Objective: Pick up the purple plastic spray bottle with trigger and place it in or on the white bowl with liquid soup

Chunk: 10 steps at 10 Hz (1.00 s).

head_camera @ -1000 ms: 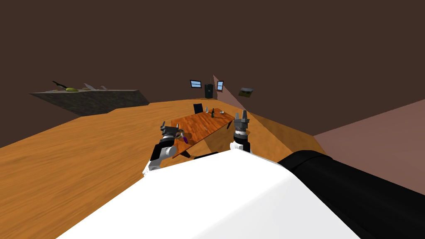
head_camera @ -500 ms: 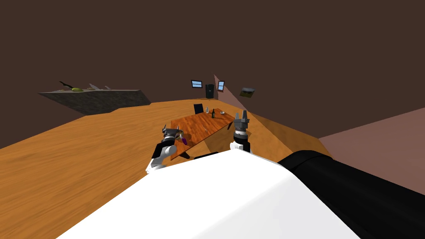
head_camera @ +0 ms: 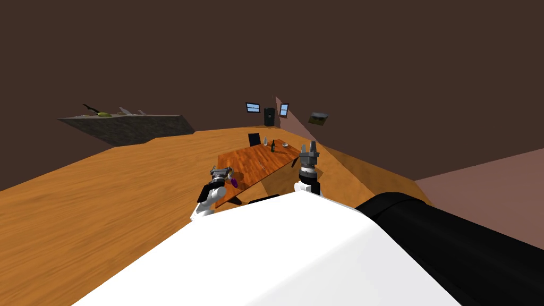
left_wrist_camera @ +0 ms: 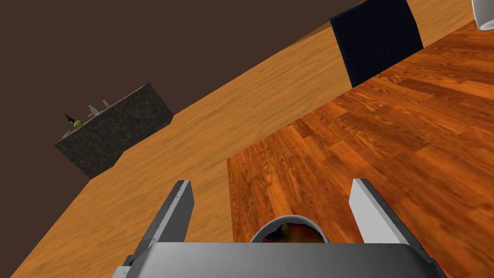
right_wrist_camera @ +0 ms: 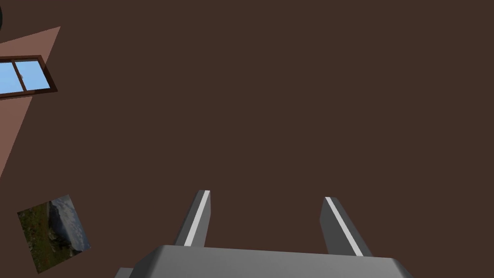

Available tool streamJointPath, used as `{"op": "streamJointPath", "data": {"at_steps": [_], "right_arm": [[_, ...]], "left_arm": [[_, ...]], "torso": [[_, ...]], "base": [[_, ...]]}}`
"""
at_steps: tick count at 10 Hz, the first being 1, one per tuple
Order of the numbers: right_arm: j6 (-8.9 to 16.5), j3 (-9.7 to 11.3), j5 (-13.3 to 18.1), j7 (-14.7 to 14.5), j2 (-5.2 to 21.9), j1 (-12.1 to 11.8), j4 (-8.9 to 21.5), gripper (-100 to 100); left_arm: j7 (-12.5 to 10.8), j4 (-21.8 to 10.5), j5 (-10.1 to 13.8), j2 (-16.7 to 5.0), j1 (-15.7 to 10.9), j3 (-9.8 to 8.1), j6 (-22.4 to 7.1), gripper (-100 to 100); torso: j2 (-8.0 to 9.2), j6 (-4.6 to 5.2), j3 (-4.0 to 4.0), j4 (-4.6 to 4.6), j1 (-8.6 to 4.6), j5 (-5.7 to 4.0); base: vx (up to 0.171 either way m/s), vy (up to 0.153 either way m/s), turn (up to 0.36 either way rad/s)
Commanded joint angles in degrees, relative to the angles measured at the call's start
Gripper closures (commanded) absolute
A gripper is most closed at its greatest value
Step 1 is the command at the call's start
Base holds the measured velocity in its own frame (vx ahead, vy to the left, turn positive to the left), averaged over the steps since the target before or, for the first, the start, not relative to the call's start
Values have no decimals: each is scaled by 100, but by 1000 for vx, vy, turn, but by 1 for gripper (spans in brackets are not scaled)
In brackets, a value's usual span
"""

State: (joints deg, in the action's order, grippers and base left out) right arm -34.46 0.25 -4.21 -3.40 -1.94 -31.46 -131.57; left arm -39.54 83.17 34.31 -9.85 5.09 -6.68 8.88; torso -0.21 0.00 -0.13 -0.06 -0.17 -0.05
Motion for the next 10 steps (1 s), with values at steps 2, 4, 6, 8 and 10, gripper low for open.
{"op": "streamJointPath", "data": {"at_steps": [2,4,6,8,10], "right_arm": [[0,0,0,0,0,0,0,0],[0,0,0,0,0,0,0,0],[0,0,0,0,0,0,0,0],[0,0,0,0,0,0,0,0],[0,0,0,0,0,0,0,0]], "left_arm": [[-238,-461,223,41,-98,-170,-206,-100],[-337,-817,311,64,-138,-245,-293,-100],[-430,-1053,391,90,-171,-319,-377,-100],[-598,-1445,529,160,-222,-464,-534,-100],[-672,-1698,589,203,-240,-534,-606,-100]], "torso": [[1,-1,1,0,8,2],[3,0,2,1,8,2],[-4,-1,-2,0,1,1],[8,-1,5,1,10,2],[5,1,3,2,10,2]], "base": [[53,-32,41],[46,-39,24],[56,-45,37],[38,-34,40],[37,-22,18]]}}
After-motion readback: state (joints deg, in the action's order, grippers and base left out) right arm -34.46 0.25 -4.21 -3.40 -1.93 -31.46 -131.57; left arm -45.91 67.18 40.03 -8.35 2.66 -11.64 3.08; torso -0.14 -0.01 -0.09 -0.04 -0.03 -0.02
